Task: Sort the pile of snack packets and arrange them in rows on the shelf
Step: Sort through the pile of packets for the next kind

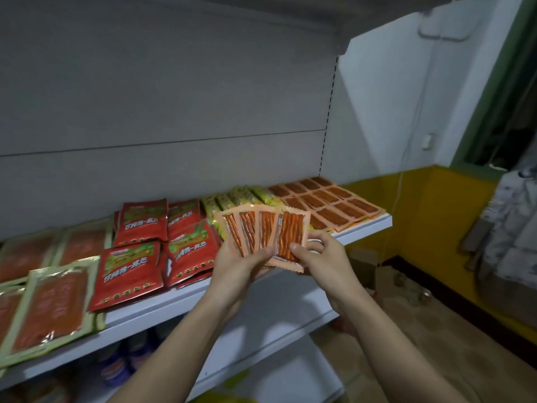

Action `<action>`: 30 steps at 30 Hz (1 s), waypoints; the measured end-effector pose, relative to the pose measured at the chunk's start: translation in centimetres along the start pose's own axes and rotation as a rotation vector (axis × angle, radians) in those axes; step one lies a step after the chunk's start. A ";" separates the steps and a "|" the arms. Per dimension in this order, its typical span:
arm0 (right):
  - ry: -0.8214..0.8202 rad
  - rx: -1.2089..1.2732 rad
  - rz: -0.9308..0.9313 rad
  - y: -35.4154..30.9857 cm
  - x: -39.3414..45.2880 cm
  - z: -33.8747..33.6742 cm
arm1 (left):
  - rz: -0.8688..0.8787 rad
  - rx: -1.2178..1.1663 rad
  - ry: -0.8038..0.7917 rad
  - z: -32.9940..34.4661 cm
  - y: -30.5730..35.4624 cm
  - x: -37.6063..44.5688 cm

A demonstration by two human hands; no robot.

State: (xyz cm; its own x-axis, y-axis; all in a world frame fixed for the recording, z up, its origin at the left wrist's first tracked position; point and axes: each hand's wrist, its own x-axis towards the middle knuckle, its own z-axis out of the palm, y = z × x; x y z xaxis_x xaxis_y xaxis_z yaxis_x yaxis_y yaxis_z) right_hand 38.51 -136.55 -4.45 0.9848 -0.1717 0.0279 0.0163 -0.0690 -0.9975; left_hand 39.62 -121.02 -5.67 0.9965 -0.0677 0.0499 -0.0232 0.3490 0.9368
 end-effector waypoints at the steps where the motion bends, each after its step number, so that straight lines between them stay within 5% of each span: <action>1: -0.007 0.008 0.006 0.2 1.1 -1.1 | -0.006 0.001 0.000 0.9 -0.4 0.9; 10: 0.036 0.091 0.034 1.2 15.6 -9.0 | 0.034 -0.124 0.232 4.1 -3.5 11.4; 14: 0.031 -0.083 0.080 0.5 22.6 -11.3 | 0.078 -0.128 0.338 4.1 -3.0 16.7; 26: -0.362 -0.258 0.321 1.8 34.7 -8.6 | 0.107 0.033 0.493 7.8 -3.5 25.0; 30: -0.471 -0.387 0.260 3.5 36.4 -6.9 | 0.113 0.041 0.572 8.7 -4.2 25.3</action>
State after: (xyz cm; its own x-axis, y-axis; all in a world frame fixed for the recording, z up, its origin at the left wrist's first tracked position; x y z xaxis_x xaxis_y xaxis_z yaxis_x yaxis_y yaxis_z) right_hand 73.18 -149.78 -6.52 0.9202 0.2113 -0.3296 -0.2091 -0.4465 -0.8700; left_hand 64.18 -132.34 -5.31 0.8725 0.4873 -0.0341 -0.1234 0.2874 0.9498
